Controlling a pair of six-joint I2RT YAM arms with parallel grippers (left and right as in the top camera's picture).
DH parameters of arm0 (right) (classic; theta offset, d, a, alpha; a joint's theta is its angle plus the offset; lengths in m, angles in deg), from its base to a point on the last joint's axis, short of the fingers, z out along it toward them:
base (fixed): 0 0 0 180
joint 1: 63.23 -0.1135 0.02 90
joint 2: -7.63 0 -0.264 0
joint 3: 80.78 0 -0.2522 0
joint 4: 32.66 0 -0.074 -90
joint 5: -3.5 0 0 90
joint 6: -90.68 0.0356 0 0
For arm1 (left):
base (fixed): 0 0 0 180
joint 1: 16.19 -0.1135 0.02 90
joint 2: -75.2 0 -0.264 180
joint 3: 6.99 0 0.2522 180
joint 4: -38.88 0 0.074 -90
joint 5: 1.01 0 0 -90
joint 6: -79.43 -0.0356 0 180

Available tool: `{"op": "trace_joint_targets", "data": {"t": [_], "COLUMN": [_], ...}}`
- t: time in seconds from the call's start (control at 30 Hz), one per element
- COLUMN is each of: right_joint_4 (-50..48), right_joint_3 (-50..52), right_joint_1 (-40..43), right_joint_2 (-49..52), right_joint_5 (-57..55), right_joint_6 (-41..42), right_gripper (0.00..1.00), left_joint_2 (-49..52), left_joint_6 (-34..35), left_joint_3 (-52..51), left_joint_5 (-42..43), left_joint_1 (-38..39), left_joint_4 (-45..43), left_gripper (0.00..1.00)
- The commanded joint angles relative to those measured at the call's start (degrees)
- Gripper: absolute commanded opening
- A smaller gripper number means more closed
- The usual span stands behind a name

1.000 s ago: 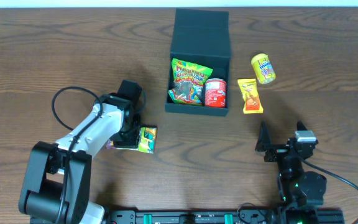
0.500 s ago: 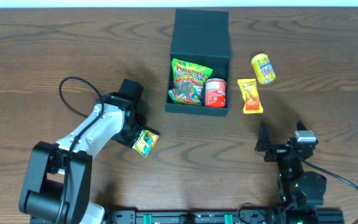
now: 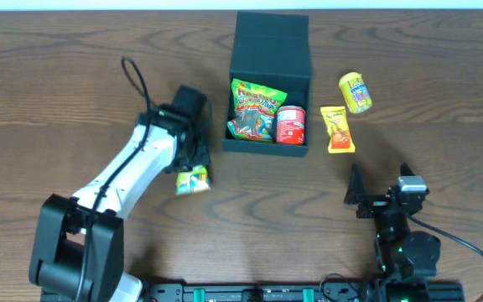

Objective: Pack container
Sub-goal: 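Carry the Pretz box with the left gripper and lower it into the box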

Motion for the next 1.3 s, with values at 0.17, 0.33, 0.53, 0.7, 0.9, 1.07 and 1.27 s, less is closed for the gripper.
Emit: {"op": "trace_joint_targets", "data": {"t": [0.17, 0.33, 0.53, 0.7, 0.9, 1.07, 1.27], "right_joint_4": [0.33, 0.33, 0.31, 0.33, 0.33, 0.33, 0.31], "right_joint_3": [0.09, 0.09, 0.09, 0.09, 0.09, 0.09, 0.09], "right_joint_1": [0.26, 0.26, 0.26, 0.26, 0.26, 0.26, 0.26], "right_joint_2": [-0.2, -0.2, -0.2, -0.2, -0.2, -0.2, -0.2], "right_joint_5": [-0.2, -0.2, -0.2, -0.2, -0.22, -0.2, -0.22], "right_joint_6": [0.52, 0.52, 0.52, 0.52, 0.52, 0.52, 0.52], "right_gripper": [0.99, 0.99, 0.99, 0.99, 0.99, 0.99, 0.99], "left_joint_2": [0.17, 0.17, 2.38, 8.13, 15.69, 18.64, 17.05], "left_joint_6": [-10.71, -10.43, -9.14, -9.94, -11.17, -11.1, -12.2], "left_joint_3": [16.24, 19.71, 21.0, 25.03, 30.21, 31.56, 31.65], "left_joint_5": [-1.81, -2.14, -3.13, -5.7, -5.77, -6.01, -5.81], "left_joint_1": [1.55, 4.46, 8.41, 10.03, 9.84, 9.6, 9.88], "left_joint_4": [2.84, -1.9, -8.59, -8.15, -6.99, -7.5, -5.51], "left_gripper": [0.54, 0.52, 0.57, 0.59, 0.59, 0.59, 0.58]}}
